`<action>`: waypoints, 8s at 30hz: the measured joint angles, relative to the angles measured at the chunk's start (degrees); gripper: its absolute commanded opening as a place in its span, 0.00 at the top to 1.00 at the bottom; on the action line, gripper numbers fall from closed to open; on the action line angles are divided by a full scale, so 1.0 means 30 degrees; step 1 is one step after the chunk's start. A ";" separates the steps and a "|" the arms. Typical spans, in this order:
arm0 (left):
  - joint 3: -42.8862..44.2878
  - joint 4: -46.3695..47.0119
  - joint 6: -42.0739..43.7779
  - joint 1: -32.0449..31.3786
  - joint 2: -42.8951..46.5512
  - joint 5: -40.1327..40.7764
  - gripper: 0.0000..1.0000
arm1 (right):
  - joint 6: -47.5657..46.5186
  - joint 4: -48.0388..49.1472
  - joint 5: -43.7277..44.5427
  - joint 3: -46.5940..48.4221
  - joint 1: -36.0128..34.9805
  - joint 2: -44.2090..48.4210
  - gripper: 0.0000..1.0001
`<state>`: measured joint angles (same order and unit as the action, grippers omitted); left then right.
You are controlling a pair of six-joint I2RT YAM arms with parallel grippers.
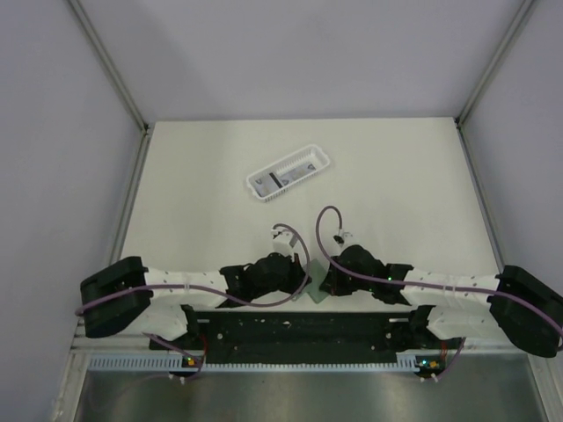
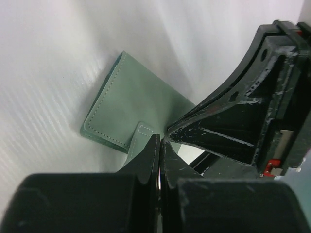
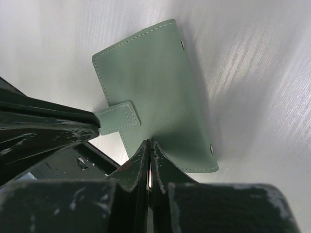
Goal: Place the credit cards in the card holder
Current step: Close the card holder at the center of the board.
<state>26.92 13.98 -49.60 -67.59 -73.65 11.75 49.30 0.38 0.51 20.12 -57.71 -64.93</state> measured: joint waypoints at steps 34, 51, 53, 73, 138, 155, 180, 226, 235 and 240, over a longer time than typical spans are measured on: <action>-0.3242 0.5909 -0.2419 -0.0015 -0.2397 -0.1341 1.00 | -0.2849 0.0211 -0.3155 -0.3555 0.2827 0.5770 0.45; -0.3803 0.3861 -0.2266 -0.0080 0.0211 -0.1027 0.98 | -0.2914 0.0816 -0.2841 -0.3439 0.2922 0.8721 1.00; -0.3774 0.2980 -0.2084 -0.0095 0.1282 -0.0874 0.88 | -0.3381 -0.0925 -0.2084 -0.2200 0.2922 0.9100 1.00; -0.2667 -0.5399 -0.0882 -0.0102 1.1752 0.3555 0.76 | -0.3198 -1.6429 1.3165 0.9231 -0.1880 0.1202 1.00; 0.0765 -0.0772 0.1749 0.0940 0.0721 0.1086 1.00 | -0.0415 -0.9275 0.6433 0.1785 0.1887 0.8138 0.69; 0.0131 0.0925 0.1712 0.1144 -0.2463 -0.0466 1.00 | -0.1224 -0.6127 0.2288 0.1290 0.2885 0.4641 0.73; -0.1107 0.3213 0.0590 0.1268 -0.2659 -0.1137 1.00 | -0.1392 -0.1639 0.1042 0.1326 0.2943 -0.0277 0.82; -0.1705 0.3381 0.0284 0.1239 -0.2120 -0.1741 1.00 | -0.3053 -0.2696 0.3621 0.6069 -0.0597 -0.5734 1.00; -0.2324 0.1246 0.0109 0.1231 0.0044 -0.0678 1.00 | -0.2696 -0.5355 0.5056 0.8510 -0.1625 -0.7548 1.00; -0.2535 0.0102 0.0124 0.1231 0.1166 0.0073 0.99 | -0.2448 -0.6229 0.5668 0.9202 -0.1938 -0.8043 1.00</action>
<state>19.31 14.28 -49.23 -63.90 -70.15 11.97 41.95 -18.31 17.52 47.72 -63.53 -89.06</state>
